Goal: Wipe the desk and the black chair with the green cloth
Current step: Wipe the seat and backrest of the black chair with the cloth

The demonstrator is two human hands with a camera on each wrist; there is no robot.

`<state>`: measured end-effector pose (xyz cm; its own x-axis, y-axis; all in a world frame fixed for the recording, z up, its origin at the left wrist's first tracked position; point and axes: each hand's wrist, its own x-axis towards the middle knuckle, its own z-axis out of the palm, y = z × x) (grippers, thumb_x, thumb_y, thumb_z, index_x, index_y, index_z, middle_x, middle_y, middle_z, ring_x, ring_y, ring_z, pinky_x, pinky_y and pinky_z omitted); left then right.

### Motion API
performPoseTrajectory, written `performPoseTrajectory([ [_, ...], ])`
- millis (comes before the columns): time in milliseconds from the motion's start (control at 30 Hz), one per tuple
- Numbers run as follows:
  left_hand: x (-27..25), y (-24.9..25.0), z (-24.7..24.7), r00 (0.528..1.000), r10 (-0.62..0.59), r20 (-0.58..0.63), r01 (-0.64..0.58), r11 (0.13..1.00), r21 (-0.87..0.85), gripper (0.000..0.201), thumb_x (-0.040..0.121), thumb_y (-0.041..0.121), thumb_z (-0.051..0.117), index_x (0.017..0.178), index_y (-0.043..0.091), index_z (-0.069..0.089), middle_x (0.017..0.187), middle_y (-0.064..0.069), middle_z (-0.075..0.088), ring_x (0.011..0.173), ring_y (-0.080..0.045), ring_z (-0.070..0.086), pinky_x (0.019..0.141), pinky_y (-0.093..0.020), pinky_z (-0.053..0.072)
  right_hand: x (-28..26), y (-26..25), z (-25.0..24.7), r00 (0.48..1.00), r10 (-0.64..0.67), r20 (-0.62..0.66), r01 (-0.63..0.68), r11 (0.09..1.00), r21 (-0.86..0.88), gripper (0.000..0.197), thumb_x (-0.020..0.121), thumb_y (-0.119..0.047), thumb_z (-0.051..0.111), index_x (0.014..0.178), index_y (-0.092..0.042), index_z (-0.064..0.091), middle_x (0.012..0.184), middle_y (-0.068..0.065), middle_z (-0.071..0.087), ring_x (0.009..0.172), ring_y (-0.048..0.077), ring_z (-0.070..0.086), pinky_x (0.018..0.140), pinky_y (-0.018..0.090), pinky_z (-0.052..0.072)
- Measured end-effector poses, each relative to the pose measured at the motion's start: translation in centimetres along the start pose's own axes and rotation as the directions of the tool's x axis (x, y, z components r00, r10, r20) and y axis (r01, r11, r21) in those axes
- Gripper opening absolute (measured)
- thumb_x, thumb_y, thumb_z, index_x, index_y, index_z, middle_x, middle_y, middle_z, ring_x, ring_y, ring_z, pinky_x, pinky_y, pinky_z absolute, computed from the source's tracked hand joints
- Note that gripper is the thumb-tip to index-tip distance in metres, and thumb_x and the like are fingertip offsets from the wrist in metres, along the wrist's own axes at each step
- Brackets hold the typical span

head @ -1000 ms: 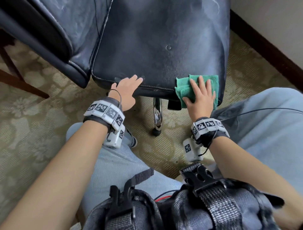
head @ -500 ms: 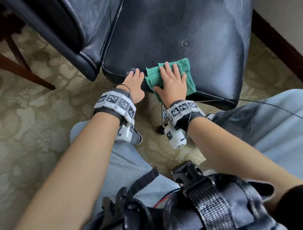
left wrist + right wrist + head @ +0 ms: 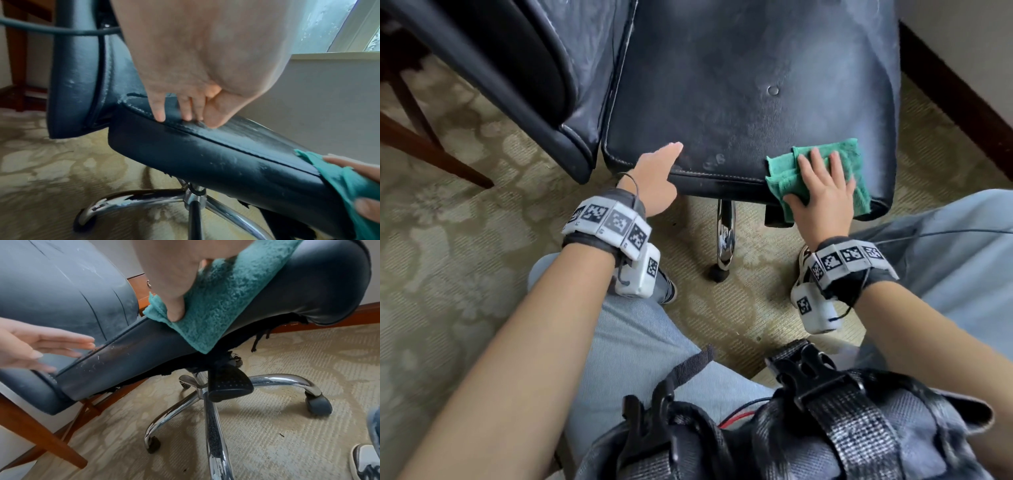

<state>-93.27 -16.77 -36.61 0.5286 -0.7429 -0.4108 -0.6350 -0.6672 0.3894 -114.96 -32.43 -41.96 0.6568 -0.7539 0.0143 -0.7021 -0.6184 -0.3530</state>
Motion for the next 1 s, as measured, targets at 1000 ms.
performPoseTrajectory([
  [1000,1.0,-3.4,-3.0,0.975,-0.177,0.136,0.122,0.934,0.337,0.057,0.094,0.001,0.036,0.145,-0.006,0.012,0.151,-0.025,0.014,0.135,-0.036,0.028,0.105,-0.037,0.023,2.9,-7.8,2.1,0.965,-0.211,0.158,0.216,0.976,-0.012,0.071,0.085,-0.039,0.062,0.147,-0.023,0.031,0.156,-0.007,0.023,0.145,0.019,0.016,0.114,0.039,0.012],
])
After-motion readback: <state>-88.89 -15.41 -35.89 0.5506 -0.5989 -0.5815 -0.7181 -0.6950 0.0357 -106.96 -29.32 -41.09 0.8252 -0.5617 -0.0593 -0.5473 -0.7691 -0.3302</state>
